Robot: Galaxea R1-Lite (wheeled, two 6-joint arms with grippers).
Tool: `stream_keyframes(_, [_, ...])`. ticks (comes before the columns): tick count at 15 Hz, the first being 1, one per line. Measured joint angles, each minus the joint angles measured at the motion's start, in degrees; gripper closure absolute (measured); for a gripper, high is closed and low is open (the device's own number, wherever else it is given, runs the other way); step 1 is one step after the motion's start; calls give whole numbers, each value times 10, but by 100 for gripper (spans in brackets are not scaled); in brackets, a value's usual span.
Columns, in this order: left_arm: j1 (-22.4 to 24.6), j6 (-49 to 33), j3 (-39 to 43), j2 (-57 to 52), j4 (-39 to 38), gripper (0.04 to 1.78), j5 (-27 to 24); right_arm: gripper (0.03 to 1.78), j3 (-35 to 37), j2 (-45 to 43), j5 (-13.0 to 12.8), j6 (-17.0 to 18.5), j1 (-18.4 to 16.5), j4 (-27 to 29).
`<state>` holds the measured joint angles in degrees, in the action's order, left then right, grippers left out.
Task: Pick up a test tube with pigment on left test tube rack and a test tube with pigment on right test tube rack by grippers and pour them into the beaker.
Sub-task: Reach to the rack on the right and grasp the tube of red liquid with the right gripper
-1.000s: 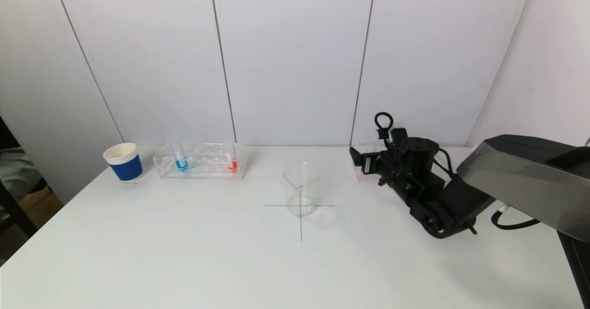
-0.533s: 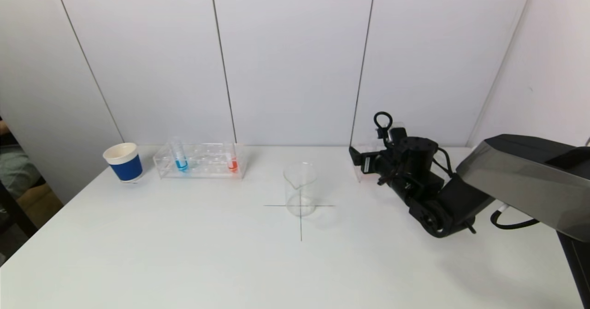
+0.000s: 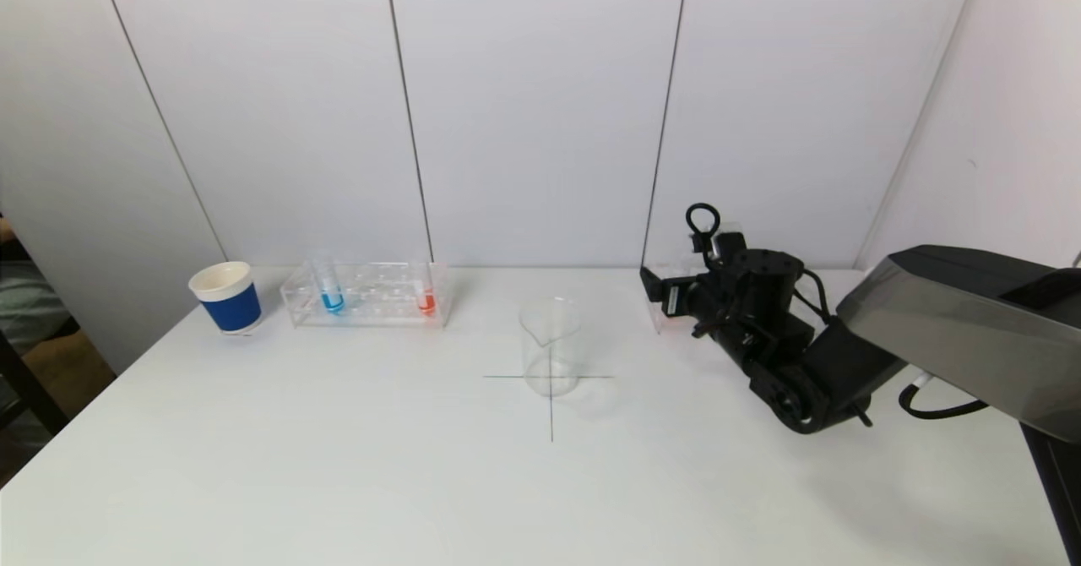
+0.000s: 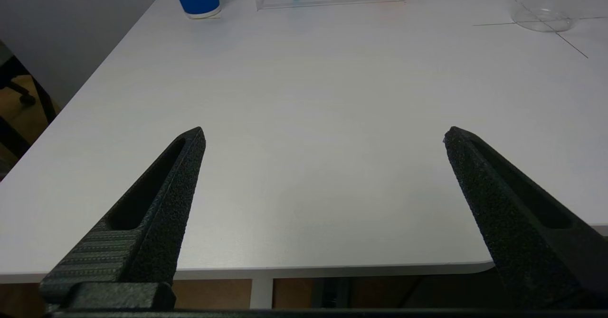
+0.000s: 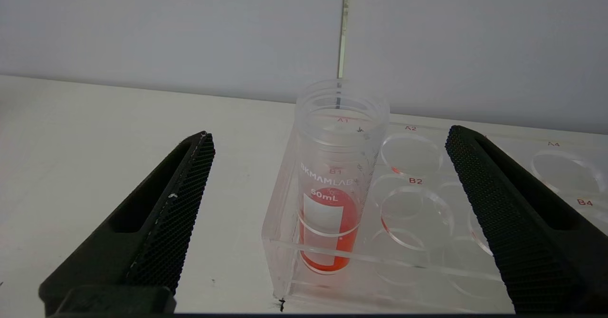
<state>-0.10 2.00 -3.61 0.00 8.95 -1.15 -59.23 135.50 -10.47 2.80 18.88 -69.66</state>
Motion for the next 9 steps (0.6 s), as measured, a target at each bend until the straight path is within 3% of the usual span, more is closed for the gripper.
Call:
stream_keyframes(3, [0, 0, 0, 0, 0, 6, 0, 5, 0, 0, 0, 0, -1, 0])
stream_keyframes(5, [0, 0, 0, 0, 0, 6, 0, 17, 0, 0, 0, 0, -1, 1])
stream_keyframes(9, [0, 0, 0, 0, 0, 6, 0, 69, -1, 0, 0, 0, -2, 3])
